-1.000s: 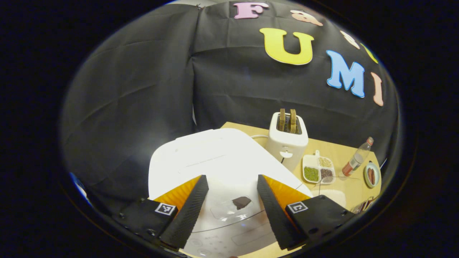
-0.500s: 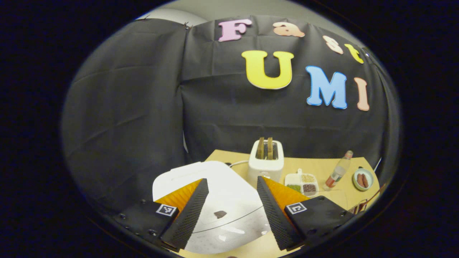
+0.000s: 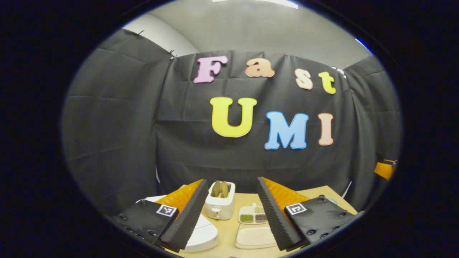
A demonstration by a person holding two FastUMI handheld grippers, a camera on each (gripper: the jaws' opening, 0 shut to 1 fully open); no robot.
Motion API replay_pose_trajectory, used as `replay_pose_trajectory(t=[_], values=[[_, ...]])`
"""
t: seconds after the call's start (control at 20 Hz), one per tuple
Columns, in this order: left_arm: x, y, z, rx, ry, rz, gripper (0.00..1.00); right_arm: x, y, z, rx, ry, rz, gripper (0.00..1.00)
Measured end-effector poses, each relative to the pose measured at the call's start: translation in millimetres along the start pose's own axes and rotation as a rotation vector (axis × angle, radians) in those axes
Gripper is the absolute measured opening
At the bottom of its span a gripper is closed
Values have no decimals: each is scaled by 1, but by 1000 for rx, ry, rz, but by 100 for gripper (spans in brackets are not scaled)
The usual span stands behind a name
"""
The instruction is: Close the left gripper, press the button to open the rice cooker; take a wooden spoon from the chopstick holder with the right hand, scoop a spoonful of rice and pour it into the rice cooker, then put the wooden spoon back into the chopstick holder.
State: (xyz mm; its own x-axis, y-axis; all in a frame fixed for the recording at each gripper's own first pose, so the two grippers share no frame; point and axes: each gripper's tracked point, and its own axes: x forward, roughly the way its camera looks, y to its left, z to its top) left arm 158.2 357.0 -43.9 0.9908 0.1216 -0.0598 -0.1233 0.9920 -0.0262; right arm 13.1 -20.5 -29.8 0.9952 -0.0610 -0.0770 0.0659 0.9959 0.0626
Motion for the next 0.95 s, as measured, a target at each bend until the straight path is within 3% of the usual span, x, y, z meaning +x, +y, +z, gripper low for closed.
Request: replay_pose_trajectory(t=[0.3, 0.5, 0.55, 0.6, 0.95], values=[[-14, -44, 22, 3, -80, -98, 92, -4, 31, 29, 7, -59, 36, 96], [-18, -49, 21, 4, -73, -130, 92, -8, 49, 27, 7, -51, 57, 96], [-19, -49, 22, -1, -73, -136, 95, -9, 51, 27, 5, -53, 53, 96], [-19, -50, 22, -2, -73, -138, 92, -9, 52, 28, 3, -57, 48, 96], [-19, -36, 22, -1, -67, -142, 95, -9, 71, 31, -2, -72, 13, 96]])
